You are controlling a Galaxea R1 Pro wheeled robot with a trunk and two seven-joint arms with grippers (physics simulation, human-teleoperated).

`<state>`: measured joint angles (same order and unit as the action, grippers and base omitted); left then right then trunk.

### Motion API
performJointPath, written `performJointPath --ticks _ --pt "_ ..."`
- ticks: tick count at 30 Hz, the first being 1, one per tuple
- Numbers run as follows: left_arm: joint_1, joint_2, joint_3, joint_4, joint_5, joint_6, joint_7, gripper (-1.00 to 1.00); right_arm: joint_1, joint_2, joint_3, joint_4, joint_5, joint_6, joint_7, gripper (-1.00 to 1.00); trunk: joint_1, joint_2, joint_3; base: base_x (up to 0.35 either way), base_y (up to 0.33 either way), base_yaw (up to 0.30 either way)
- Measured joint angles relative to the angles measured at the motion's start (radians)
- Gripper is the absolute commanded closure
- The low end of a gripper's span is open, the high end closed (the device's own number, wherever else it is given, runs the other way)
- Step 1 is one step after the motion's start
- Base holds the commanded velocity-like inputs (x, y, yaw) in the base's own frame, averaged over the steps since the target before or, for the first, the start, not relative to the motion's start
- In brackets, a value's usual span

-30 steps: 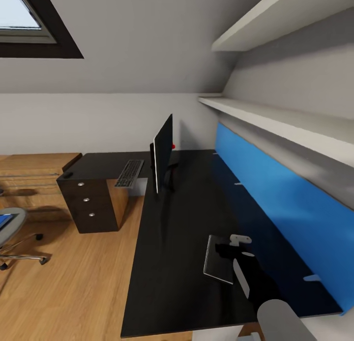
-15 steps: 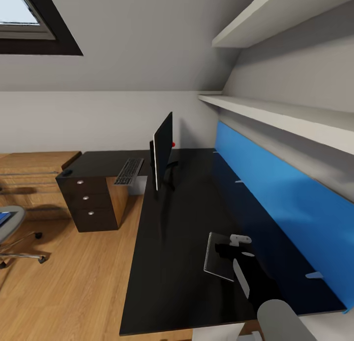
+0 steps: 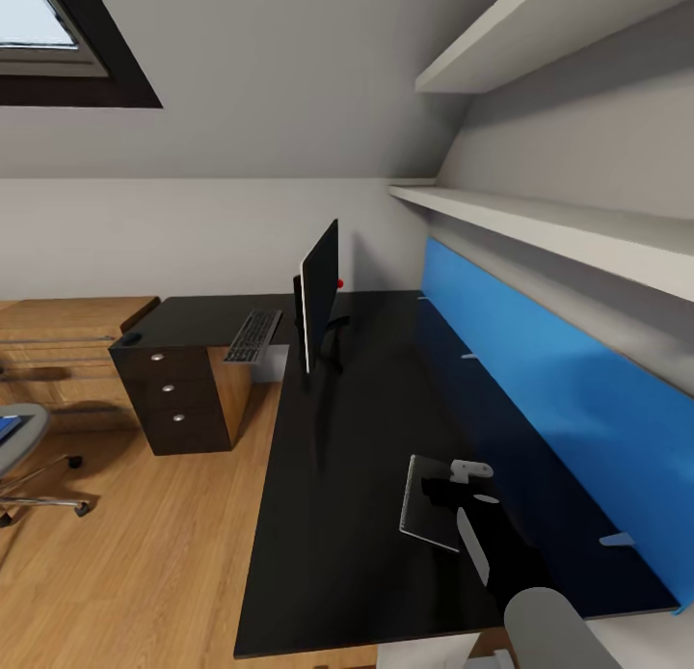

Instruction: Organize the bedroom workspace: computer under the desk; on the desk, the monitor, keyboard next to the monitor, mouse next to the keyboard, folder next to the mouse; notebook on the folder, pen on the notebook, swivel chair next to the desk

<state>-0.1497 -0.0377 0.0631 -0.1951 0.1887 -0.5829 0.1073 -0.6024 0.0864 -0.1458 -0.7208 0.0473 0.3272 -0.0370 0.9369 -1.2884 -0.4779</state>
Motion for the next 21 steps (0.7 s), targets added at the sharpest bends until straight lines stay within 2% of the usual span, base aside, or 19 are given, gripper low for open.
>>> performJointPath --ticks 11,21 --pt "0.000 0.000 0.000 0.000 0.000 0.000 0.001 -1.00 -0.001 0.000 0.001 -0.017 -0.006 0.000 0.001 -1.00 0.042 -0.077 -0.034 0.000 0.000 0.000" --pt "0.000 0.000 0.000 0.000 0.000 0.000 0.001 -1.00 -0.001 0.000 0.001 -0.017 -0.005 0.000 0.001 -1.00 0.042 -0.077 -0.034 0.000 0.000 0.000"
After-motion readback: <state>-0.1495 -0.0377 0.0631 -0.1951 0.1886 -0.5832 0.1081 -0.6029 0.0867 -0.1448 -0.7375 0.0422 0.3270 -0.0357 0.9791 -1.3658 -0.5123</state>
